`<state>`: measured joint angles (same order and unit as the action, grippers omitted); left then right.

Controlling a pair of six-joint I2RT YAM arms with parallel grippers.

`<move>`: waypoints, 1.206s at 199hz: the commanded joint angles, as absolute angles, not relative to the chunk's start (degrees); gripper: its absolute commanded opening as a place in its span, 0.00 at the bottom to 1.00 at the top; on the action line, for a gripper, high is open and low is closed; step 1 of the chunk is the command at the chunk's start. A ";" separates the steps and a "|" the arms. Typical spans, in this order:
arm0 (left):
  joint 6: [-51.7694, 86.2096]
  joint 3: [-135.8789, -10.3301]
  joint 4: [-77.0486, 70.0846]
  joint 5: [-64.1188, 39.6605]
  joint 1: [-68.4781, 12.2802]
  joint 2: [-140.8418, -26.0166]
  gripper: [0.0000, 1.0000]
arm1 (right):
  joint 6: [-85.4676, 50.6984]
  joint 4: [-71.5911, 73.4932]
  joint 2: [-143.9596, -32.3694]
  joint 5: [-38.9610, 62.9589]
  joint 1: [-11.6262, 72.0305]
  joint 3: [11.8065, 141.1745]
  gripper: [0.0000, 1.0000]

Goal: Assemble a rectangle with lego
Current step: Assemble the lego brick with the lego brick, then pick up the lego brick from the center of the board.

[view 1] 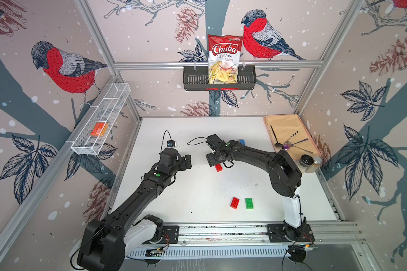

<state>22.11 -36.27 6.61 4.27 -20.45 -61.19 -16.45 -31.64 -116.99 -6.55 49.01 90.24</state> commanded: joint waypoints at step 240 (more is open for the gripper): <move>-5.36 -26.26 3.93 -11.48 -47.24 -42.46 0.93 | -16.74 -37.31 -86.42 8.68 59.50 53.53 0.72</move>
